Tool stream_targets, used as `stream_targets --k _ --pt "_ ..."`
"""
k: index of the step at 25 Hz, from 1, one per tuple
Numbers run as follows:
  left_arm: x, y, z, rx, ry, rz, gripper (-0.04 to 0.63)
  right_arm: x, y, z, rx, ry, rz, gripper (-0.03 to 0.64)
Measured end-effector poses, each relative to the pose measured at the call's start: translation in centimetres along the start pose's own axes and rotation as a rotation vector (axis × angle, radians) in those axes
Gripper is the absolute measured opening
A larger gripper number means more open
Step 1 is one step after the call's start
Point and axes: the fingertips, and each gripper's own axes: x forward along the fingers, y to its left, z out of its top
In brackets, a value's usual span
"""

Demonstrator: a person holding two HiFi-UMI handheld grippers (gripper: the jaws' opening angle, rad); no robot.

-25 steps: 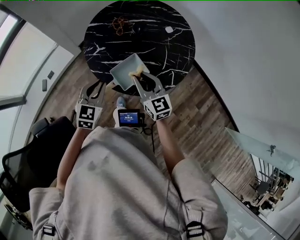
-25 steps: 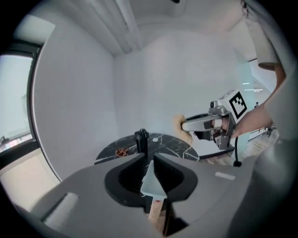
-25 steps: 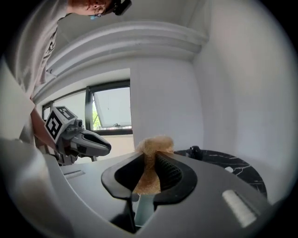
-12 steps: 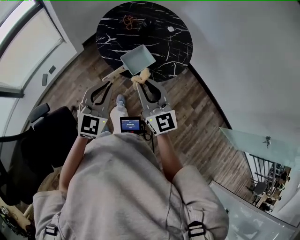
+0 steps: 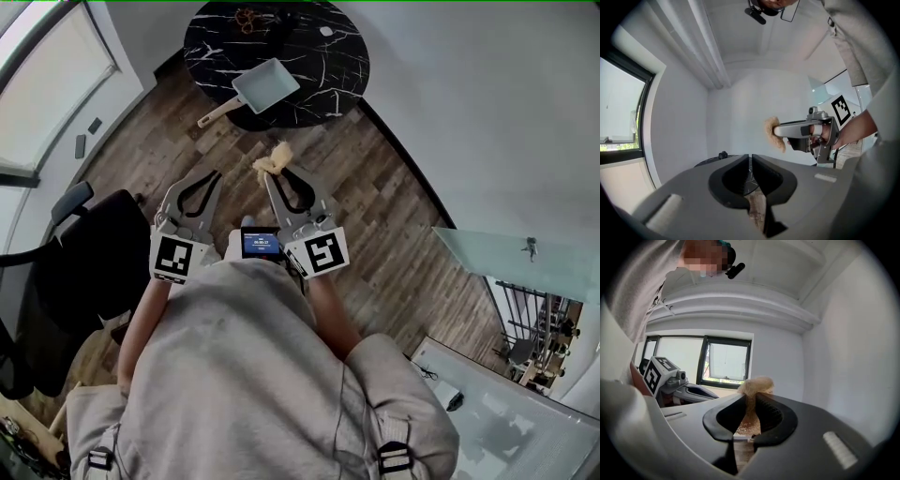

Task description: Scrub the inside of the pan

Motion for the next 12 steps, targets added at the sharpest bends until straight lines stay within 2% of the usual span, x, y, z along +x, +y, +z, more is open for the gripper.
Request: stream_targets --k 6,12 --pt "0.1 -4.4 1.9 0.034 -0.007 -0.071 0.02 -4.1 -0.7 0.5 0.002 -0.038 -0.007 0.077" --pt "2.2 -12.1 3.4 0.015 0.001 -0.149 0.024 -10.8 -3.9 -0.6 0.035 -0.039 -0.027 0.077"
